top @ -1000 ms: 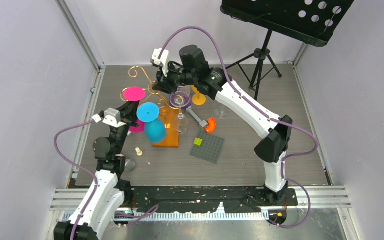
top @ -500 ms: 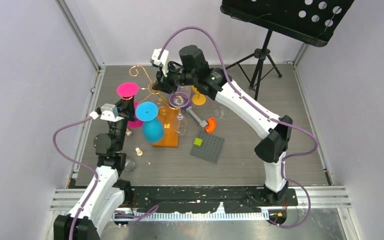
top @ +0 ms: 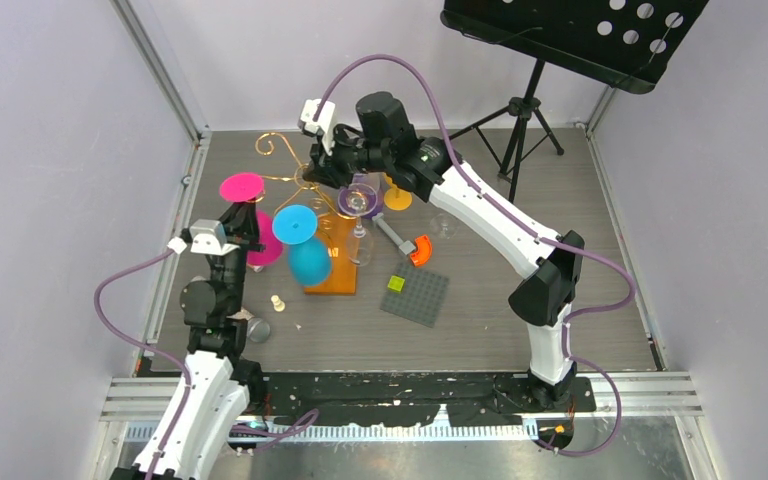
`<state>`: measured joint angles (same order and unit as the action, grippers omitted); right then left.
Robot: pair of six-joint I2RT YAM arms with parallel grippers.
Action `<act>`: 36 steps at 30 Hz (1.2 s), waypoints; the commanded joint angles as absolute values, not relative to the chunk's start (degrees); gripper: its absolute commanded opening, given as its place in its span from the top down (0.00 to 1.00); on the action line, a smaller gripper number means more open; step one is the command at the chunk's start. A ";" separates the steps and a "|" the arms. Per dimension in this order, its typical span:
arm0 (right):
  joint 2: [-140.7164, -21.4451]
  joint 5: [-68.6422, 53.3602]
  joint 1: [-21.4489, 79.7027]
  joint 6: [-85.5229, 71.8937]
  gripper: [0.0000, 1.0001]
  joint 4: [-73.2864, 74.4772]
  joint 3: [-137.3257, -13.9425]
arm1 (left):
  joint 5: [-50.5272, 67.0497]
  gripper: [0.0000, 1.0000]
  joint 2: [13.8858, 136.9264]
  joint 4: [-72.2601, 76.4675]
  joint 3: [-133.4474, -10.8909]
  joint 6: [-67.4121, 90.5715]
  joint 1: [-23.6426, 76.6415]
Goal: Place the wine glass upside down on the wine glass rack
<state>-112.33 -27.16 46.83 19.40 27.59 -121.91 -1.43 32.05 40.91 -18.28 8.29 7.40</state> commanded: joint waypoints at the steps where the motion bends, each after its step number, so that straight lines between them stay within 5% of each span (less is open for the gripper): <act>1: -110.94 -26.34 46.98 20.60 0.93 27.81 -121.98 | 0.72 1.00 29.83 43.30 -18.52 6.35 7.03; 13: -110.77 -26.10 47.11 20.64 0.91 27.82 -121.93 | 8.64 1.00 32.16 39.93 -18.17 6.23 7.05; 19: -110.57 -25.75 47.19 20.93 0.88 27.86 -121.86 | 5.53 0.61 30.47 37.76 -17.16 6.33 7.03; 27: -110.73 -25.40 47.61 21.04 0.84 27.80 -122.73 | 4.66 0.30 25.14 28.41 -19.69 5.74 7.03; 31: -110.67 -24.74 47.68 21.26 0.81 27.72 -123.34 | 4.59 0.05 20.25 20.95 -21.33 5.03 7.05; 36: -110.32 -24.29 47.77 21.28 0.78 27.07 -123.38 | 2.46 0.00 13.92 12.38 -23.44 4.65 7.08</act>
<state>-112.31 -26.28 47.31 19.62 27.62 -121.93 4.86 17.93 19.81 -19.97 5.48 7.31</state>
